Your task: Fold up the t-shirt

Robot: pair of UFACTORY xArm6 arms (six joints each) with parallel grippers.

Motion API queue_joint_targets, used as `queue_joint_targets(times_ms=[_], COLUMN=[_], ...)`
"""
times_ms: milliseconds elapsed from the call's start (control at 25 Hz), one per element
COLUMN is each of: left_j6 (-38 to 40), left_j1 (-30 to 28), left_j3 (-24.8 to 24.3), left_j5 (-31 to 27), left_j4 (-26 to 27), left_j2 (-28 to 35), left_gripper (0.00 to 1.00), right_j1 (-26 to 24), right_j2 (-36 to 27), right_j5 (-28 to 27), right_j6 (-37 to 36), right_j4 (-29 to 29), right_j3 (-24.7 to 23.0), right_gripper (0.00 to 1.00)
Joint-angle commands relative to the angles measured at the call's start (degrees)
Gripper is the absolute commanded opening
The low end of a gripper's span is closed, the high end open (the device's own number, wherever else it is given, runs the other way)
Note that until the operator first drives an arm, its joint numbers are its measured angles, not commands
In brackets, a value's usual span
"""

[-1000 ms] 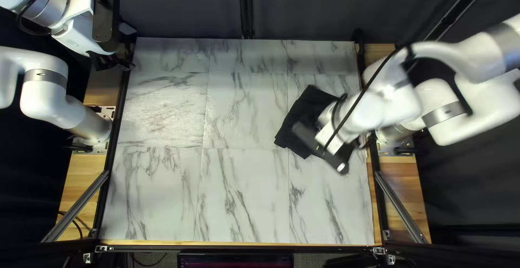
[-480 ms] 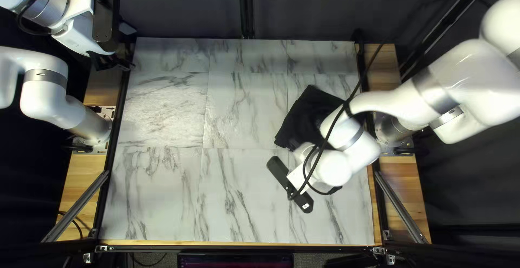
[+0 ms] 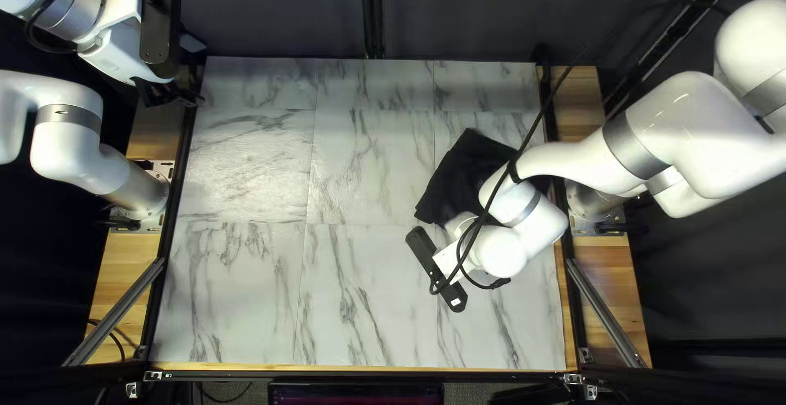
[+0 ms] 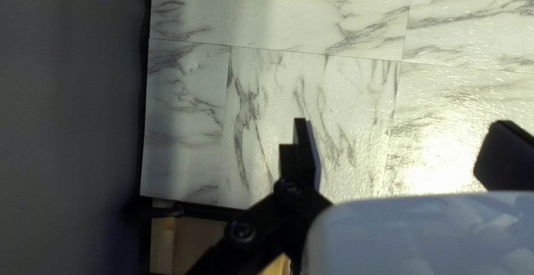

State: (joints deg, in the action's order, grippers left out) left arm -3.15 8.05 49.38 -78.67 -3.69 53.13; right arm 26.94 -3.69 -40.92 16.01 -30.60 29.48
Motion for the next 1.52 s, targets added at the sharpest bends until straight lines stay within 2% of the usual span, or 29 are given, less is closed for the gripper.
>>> queue_joint_targets(times_ms=[40,200,480,680,1000,1320,1520], left_j6=[0.0,0.0,0.0,0.0,0.0,0.0,0.0], left_j1=[0.0,0.0,0.0,0.0,0.0,0.0,0.0], left_j3=[0.0,0.0,0.0,0.0,0.0,0.0,0.0], left_j5=[0.0,0.0,0.0,0.0,0.0,0.0,0.0], left_j4=[0.0,0.0,0.0,0.0,0.0,0.0,0.0], left_j2=[0.0,0.0,0.0,0.0,0.0,0.0,0.0], left_gripper=[1.0,1.0,1.0,1.0,1.0,1.0,1.0], right_j1=[-1.8,-3.6,-6.2,-7.2,-10.1,-16.8,-20.4], right_j2=[0.7,0.7,-2.6,-4.9,-5.1,-3.3,-1.7], right_j5=[1.6,3.0,1.8,-0.7,-1.0,4.1,6.4], right_j6=[1.0,1.1,-1.0,-3.4,-7.4,-13.7,-18.6], right_j4=[-2.0,-3.5,-4.7,-5.2,-7.2,-10.9,-12.5], right_j3=[-0.7,-1.5,-2.5,-1.6,0.6,2.3,5.0], right_gripper=[0.03,0.0,0.0,0.0,0.0,0.0,0.0])
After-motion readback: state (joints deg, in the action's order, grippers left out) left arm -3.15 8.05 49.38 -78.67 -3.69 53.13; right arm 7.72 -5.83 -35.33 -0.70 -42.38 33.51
